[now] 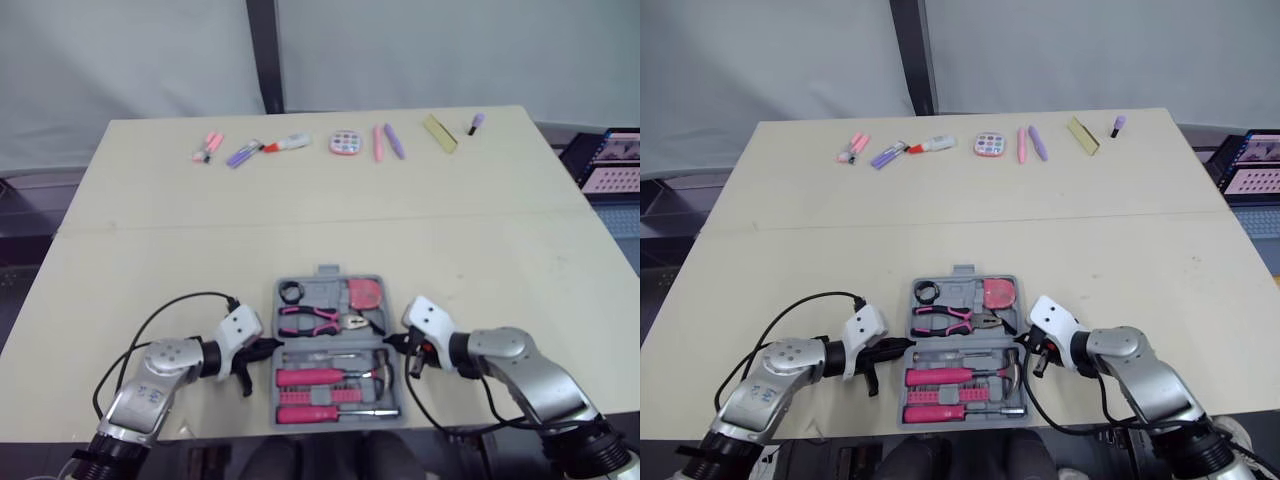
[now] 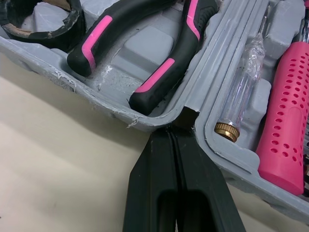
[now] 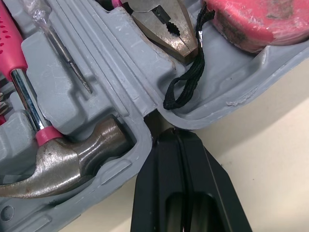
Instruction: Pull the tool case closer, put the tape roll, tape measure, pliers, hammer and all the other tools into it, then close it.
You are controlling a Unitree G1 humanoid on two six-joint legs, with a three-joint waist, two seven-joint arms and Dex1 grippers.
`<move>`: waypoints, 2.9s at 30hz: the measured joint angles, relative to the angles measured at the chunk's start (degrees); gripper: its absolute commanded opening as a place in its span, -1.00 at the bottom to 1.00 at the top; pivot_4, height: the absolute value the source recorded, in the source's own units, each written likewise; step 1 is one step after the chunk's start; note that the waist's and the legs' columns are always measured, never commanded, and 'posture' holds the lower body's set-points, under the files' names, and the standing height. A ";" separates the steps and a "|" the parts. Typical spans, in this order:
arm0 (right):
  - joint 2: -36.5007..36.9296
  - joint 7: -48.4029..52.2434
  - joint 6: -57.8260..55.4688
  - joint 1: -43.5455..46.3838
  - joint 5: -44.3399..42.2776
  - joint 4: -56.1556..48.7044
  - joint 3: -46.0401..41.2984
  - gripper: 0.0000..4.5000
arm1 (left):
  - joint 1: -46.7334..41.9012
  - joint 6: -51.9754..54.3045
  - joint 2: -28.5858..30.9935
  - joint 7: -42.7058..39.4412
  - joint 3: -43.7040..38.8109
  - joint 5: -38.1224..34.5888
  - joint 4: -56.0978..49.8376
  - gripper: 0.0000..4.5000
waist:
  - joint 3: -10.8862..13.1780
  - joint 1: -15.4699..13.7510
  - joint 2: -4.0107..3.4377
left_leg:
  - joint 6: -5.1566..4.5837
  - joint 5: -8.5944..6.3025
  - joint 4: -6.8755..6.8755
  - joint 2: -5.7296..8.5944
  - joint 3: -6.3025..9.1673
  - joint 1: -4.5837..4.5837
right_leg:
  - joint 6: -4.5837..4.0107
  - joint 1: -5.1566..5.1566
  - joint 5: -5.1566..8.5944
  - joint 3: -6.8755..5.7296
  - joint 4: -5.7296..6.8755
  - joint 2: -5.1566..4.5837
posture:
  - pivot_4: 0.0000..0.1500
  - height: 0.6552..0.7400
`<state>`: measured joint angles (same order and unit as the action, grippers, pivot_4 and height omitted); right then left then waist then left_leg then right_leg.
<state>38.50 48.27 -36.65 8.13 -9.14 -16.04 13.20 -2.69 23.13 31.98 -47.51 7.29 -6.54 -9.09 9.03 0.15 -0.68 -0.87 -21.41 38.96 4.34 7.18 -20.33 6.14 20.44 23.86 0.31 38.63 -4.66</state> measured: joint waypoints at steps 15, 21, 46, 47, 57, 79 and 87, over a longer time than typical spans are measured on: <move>0.67 0.72 -0.96 -0.43 -0.62 -0.92 0.27 -0.99 | 0.88 0.33 0.25 0.42 -0.02 0.00 -1.08 -0.98 | 0.00 -0.03 0.00 | 0.00 0.00 -0.01 0.00 0.00 0.00 | 0.00 0.00 0.00 0.00 -0.02 0.00 | 1.00 1.00; 0.67 0.72 -0.95 -0.43 -0.62 -0.95 0.31 -0.99 | 1.01 0.61 0.37 0.42 -0.03 -0.01 -1.34 -0.98 | 0.00 -0.02 0.00 | 0.00 0.00 -0.01 0.00 -0.01 0.00 | 0.00 0.00 0.00 0.00 -0.03 0.00 | 1.00 1.00; 5.03 3.48 -2.59 0.40 -10.75 3.80 -13.60 -0.99 | 14.99 -6.57 7.58 -7.71 -16.07 -13.76 -10.01 -0.98 | 0.03 -0.03 0.00 | 0.01 0.00 -0.03 -0.07 -0.05 -0.08 | 0.00 -0.16 0.00 0.00 -0.59 -0.02 | 1.00 1.00; 5.05 3.56 -3.35 1.35 -11.63 4.14 -14.07 -0.99 | 16.82 -7.26 7.76 -8.78 -16.46 -14.87 -12.46 -0.98 | 0.03 -0.03 -0.02 | 0.01 0.00 -0.07 -0.11 -0.07 -0.07 | 0.00 -0.24 0.00 -0.01 -0.77 0.01 | 1.00 1.00; 1.08 3.52 -9.00 9.92 -17.14 9.56 -15.01 -0.76 | 21.92 -18.65 3.98 -10.79 -7.94 -11.58 -14.64 -1.00 | 0.08 -0.40 -0.10 | 0.01 0.00 -0.02 -0.09 0.01 -0.03 | 0.00 -0.59 0.00 -0.03 -1.12 0.03 | 1.00 1.00; -7.38 -2.60 -19.69 17.10 -23.77 21.04 -20.46 1.00 | 12.16 -32.41 -4.68 -6.33 3.84 -2.80 3.21 -0.05 | 0.07 0.01 -0.13 | 0.00 0.00 -0.01 -0.08 -0.01 0.01 | 0.00 -0.55 0.00 -0.07 -0.78 0.04 | 1.00 1.00; -7.56 -2.89 -20.12 16.13 -24.72 20.75 -20.78 1.00 | 11.73 -30.99 -4.24 -6.29 3.94 -2.77 2.77 -0.98 | 0.06 0.03 -0.14 | 0.01 0.00 -0.01 -0.09 -0.01 0.01 | 0.00 -0.55 0.00 -0.07 -0.79 0.04 | 1.00 1.00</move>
<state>30.94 45.38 -56.78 24.26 -33.85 4.71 -7.59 9.04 -7.86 27.75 -53.81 11.22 -9.31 -6.32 9.09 0.17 -0.81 -0.86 -21.41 38.95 4.26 7.17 -20.31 6.14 19.89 23.86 0.24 37.83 -4.62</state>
